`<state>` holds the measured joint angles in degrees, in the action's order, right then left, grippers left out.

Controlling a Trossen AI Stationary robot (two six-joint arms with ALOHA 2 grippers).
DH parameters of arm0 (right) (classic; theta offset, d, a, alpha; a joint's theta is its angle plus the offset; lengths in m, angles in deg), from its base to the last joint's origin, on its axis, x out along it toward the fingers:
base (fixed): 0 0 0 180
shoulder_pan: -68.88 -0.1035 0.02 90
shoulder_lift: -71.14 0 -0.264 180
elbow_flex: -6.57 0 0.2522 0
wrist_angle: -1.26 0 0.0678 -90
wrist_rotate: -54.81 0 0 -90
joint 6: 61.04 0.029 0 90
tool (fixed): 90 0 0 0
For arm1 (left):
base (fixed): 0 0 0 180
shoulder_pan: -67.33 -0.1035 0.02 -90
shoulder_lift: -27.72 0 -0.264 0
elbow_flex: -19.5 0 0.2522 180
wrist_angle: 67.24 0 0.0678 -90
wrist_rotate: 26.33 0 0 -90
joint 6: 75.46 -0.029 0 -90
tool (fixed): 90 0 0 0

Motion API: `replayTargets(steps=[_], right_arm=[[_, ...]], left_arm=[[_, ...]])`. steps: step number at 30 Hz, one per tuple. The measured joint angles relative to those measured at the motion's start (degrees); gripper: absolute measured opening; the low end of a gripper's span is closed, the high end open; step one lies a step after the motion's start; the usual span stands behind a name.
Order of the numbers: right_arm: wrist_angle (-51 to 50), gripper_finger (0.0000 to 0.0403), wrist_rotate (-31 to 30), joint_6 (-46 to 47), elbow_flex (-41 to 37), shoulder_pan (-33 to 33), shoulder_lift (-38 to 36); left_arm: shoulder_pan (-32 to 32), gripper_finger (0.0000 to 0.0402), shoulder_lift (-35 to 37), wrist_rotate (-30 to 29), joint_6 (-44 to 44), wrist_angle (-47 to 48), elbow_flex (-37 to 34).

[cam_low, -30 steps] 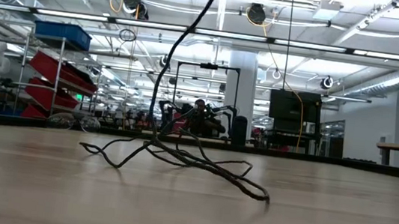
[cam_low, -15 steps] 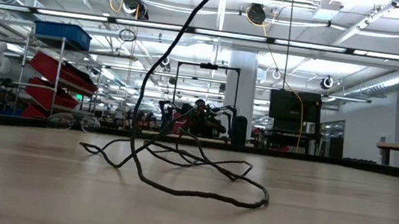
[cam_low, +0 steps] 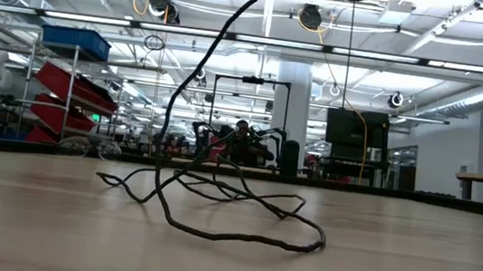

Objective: Coil cords
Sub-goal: Coil the black wire onto the spool

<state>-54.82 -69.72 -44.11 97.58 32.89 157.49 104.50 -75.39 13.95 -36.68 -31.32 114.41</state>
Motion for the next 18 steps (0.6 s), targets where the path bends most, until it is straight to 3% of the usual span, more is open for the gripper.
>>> replayTargets(steps=[5, 12, 18], right_arm=[[0.0, 0.0, 0.2, 0.7, 0.0, -0.1, 0.0], [0.0, 0.0, -2.7, 5.8, 0.0, 0.7, 0.5], [-0.3, 0.0, -5.4, 7.1, 0.0, 1.9, 1.7]], left_arm=[[-1.3, 0.0005, 0.0, 0.0, 1.1, 0.0, 0.0], [-4.7, 0.0005, 0.0, 4.6, 4.4, 2.0, 0.0], [-6.2, 0.0005, 0.1, 7.1, 4.5, 8.5, 3.7]])
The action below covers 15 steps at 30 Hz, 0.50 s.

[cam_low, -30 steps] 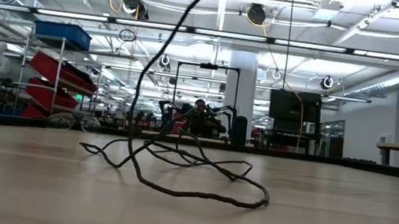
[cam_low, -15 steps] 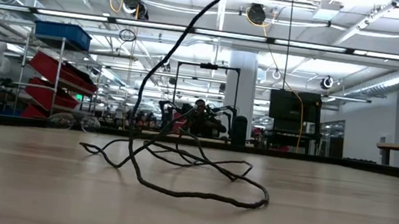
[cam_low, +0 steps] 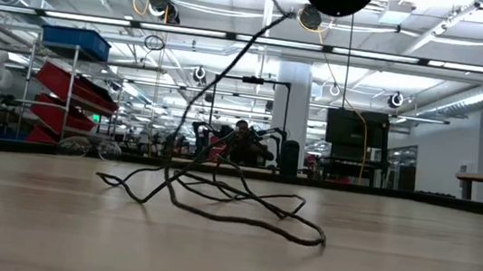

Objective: Coil cords
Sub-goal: Coil the black wire onto the spool

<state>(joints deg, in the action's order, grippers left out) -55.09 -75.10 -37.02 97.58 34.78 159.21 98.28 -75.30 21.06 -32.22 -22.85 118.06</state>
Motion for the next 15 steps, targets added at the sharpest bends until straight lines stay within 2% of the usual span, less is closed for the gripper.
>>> replayTargets(steps=[4, 12, 15], right_arm=[[-1.3, 0.0, -0.5, 0.4, 0.0, 0.8, 0.6], [-2.9, 0.0, -1.0, 0.4, 0.0, 1.2, 0.7], [-3.6, 0.0, -1.1, 0.6, 0.0, 1.5, 0.7]], left_arm=[[-0.8, 0.0005, 0.0, 0.7, 1.5, 6.0, 1.9], [-1.8, 0.0006, 0.0, 0.2, 1.5, 6.9, 2.3], [-1.5, 0.0024, 0.0, -1.0, 0.7, 6.8, 2.3]])
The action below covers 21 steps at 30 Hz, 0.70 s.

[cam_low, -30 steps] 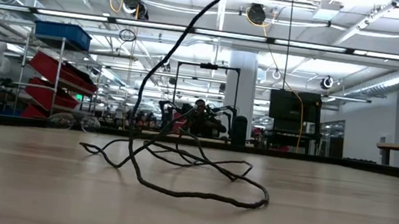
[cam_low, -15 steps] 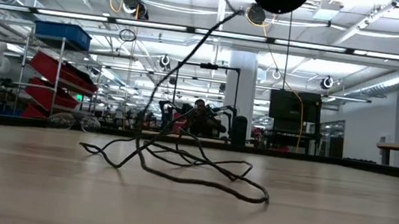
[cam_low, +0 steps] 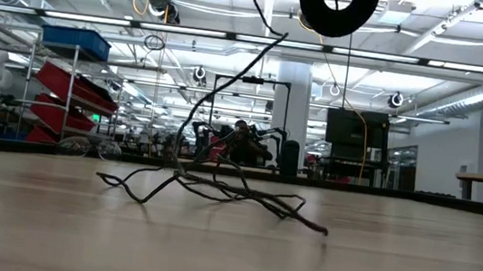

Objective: Coil cords
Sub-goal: Coil the black wire onto the spool

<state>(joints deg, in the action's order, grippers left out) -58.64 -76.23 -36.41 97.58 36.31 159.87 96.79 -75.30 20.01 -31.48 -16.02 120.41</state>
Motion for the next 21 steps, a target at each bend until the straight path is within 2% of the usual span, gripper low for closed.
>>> replayTargets(steps=[8, 11, 17, 21], right_arm=[[-0.5, 0.0, 0.6, 0.4, 0.0, 0.0, 0.0], [-0.5, 0.0, 0.9, 0.3, 0.0, 0.0, -0.1], [-0.5, 0.0, 2.1, 0.9, 0.0, 0.0, -1.3], [-0.6, 0.0, 2.2, 1.6, 0.0, -0.5, -3.2]], left_arm=[[1.0, 0.0146, 0.0, -1.3, 1.8, 1.0, 0.0], [2.3, 0.0179, 0.0, -1.6, 2.1, 1.0, 0.0], [5.6, 0.0208, -3.2, -1.2, 6.1, -2.7, 0.1], [8.7, 0.021, -9.1, -4.5, 4.4, -10.3, 0.0]])
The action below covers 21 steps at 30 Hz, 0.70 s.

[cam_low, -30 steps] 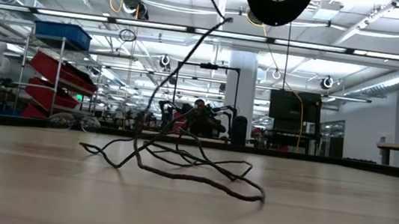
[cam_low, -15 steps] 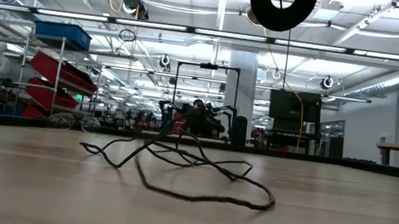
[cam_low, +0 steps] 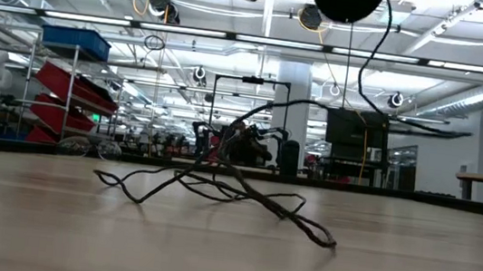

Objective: Coil cords
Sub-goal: Coil the black wire onto the spool

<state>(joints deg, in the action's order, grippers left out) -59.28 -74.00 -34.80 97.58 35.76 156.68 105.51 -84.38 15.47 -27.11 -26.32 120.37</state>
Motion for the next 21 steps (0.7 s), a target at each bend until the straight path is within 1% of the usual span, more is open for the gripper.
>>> replayTargets(steps=[5, 8, 10, 12, 18, 21], right_arm=[[0.1, 0.0, 0.0, 0.1, 0.0, -1.6, -2.9], [0.1, 0.0, 0.0, 0.1, 0.0, -2.4, -4.4], [0.1, 0.0, -0.2, 0.1, 0.0, -3.2, -5.1], [0.1, 0.0, -0.1, 0.1, 0.0, -4.1, -5.5], [0.0, 0.0, -0.3, 0.1, 0.0, -5.8, -6.5], [-0.2, 0.0, -0.3, 0.1, 0.0, -5.8, -6.5]], left_arm=[[1.1, 0.021, -6.1, -1.6, -9.9, -14.7, 0.1], [0.8, 0.021, -8.9, -1.7, -17.9, -19.3, 0.0], [0.5, 0.021, -9.9, -2.5, -21.3, -18.9, 0.0], [0.1, 0.021, -10.3, -1.9, -23.2, -16.9, 0.0], [-1.0, 0.021, -10.4, 5.1, -28.3, -15.5, 0.0], [-1.6, 0.0208, -10.4, 5.5, -29.3, -15.5, 0.0]])
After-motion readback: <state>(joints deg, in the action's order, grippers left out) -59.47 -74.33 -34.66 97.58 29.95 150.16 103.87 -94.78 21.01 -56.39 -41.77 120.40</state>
